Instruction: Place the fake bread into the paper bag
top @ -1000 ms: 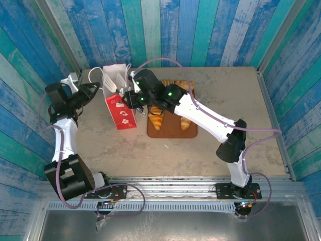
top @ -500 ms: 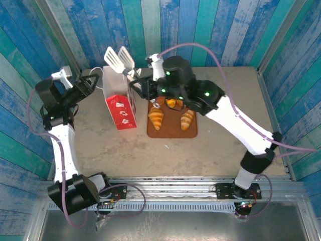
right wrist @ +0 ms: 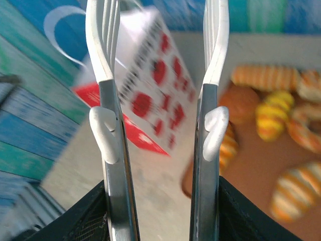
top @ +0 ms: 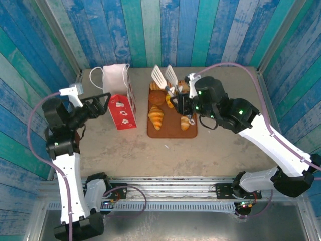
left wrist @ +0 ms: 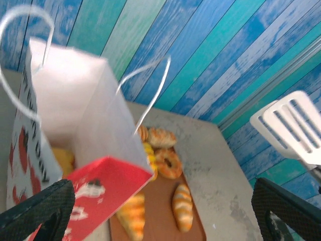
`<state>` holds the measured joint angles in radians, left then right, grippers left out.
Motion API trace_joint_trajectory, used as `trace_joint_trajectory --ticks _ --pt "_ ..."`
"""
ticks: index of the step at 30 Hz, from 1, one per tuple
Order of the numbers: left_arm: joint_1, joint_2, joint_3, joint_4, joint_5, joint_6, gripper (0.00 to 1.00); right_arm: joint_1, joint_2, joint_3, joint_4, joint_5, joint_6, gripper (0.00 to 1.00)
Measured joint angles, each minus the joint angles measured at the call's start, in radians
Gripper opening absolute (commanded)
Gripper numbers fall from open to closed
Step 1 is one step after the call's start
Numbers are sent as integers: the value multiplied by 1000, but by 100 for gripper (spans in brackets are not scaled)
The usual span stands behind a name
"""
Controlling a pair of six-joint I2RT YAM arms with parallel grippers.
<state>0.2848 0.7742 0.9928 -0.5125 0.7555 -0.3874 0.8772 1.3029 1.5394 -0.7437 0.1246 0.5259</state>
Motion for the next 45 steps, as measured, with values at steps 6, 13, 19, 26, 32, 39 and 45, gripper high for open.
trace_joint_trajectory --ticks 6,13,19,26,32,39,45 --pt "-2 -43 -176 -24 -44 -17 94 -24 -6 -166 -109 32 32 50" --pt "-2 -87 -322 33 -55 -90 94 -66 -8 -307 -183 33 67 51" --pt "-2 -87 -330 49 -77 -93 94 -131 -28 -412 -212 24 87 51" --pt "-2 -83 -330 76 -86 -97 94 -202 -16 -444 -203 -36 85 52" --pt "-2 -78 -330 86 -91 -100 94 -205 9 -444 -149 -68 84 52" --pt "-2 -75 -330 85 -93 -100 94 -207 61 -444 -119 -76 84 52" --pt "-2 -65 -327 85 -97 -99 94 -209 90 -444 -88 -77 86 52"
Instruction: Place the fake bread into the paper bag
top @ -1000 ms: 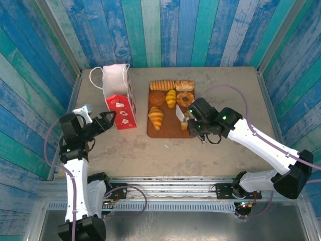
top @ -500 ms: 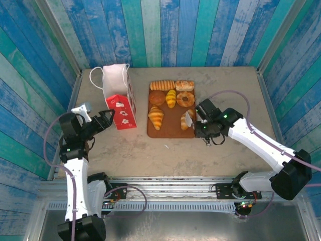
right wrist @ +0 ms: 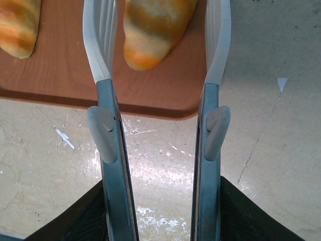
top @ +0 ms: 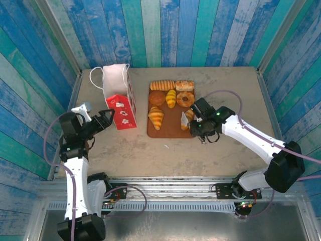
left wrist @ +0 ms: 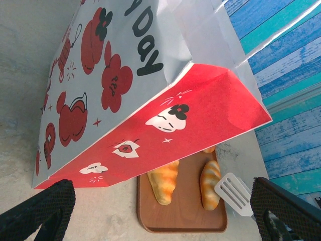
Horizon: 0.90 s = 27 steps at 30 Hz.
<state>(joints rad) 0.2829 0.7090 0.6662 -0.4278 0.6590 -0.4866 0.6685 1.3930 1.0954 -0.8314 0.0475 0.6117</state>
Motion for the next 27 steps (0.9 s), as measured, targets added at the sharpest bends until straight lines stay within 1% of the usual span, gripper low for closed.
trace_joint_trajectory --ticks 10,13,17,20,25,27 --pt "0 2 8 1 -4 0 94 -1 70 -4 31 -5 1 52" --pt "0 6 8 1 -4 0 94 0 80 -4 32 -12 0 49" --pt "0 16 12 -1 -14 5 94 -1 88 -4 33 -18 -1 41" --pt "0 26 38 -14 -35 22 94 -1 88 -4 35 -21 -2 32" --pt "-1 63 138 -51 -88 42 94 -1 78 -4 40 -19 -4 16" --pt "0 87 184 -53 -99 41 94 -1 63 -4 38 -13 -4 13"
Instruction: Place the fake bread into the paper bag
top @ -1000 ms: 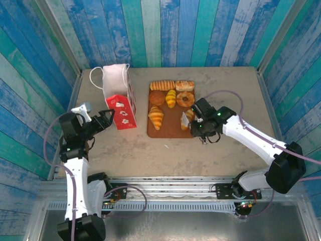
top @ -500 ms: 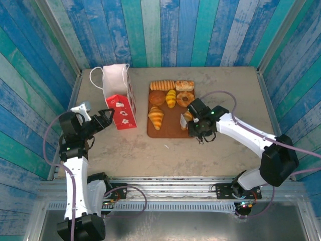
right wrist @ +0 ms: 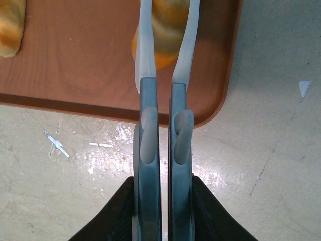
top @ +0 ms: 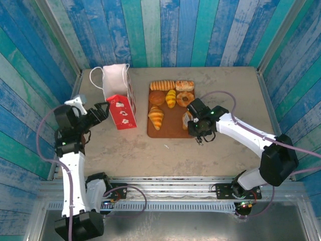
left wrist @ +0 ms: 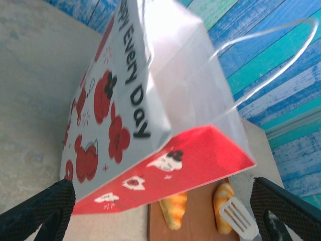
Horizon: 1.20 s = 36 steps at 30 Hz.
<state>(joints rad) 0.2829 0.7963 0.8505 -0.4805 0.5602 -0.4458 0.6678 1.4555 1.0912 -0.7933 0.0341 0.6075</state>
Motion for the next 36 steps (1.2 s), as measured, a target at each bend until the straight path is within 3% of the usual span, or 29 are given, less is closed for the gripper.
trace_joint_trajectory --ticks 13,19,28,36 --pt "102 162 321 -12 -27 -18 94 7 -201 29 -19 42 -50 9" --pt "132 245 369 32 30 -29 100 38 -273 122 18 46 -90 9" --pt "135 387 414 74 134 -35 88 145 -257 306 170 55 -189 8" --pt "135 456 441 95 223 -7 79 217 -122 462 328 29 -279 8"
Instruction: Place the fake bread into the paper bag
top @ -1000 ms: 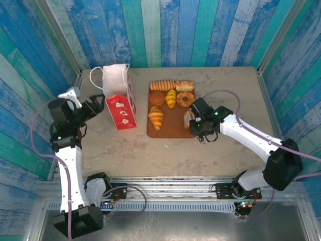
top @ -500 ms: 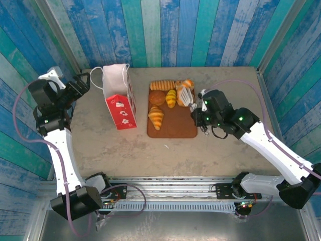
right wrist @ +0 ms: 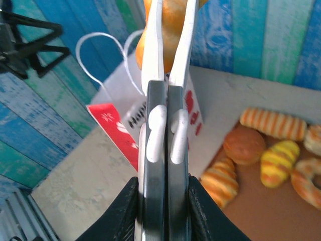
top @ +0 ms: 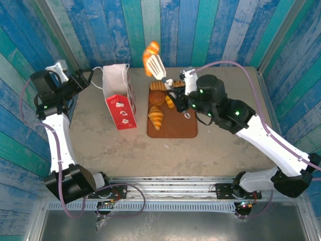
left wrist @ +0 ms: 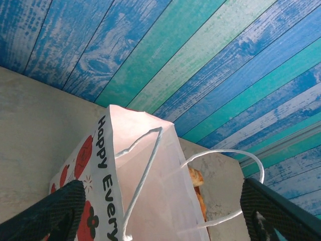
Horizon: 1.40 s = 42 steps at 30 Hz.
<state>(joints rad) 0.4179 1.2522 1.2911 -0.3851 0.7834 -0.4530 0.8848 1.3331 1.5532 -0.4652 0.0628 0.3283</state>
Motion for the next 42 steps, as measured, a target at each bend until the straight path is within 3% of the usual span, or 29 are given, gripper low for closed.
trace_joint_trajectory --ticks 8,17,28,42 --pt "0 51 0 20 46 12 72 55 185 148 74 -52 -39 8" --pt "-1 93 -15 84 87 6 53 95 376 307 92 -80 -48 8" --pt "-11 107 -55 164 101 -4 10 98 503 404 42 -92 -18 8" --pt "-12 94 -107 167 -36 23 5 99 612 488 -119 -57 13 8"
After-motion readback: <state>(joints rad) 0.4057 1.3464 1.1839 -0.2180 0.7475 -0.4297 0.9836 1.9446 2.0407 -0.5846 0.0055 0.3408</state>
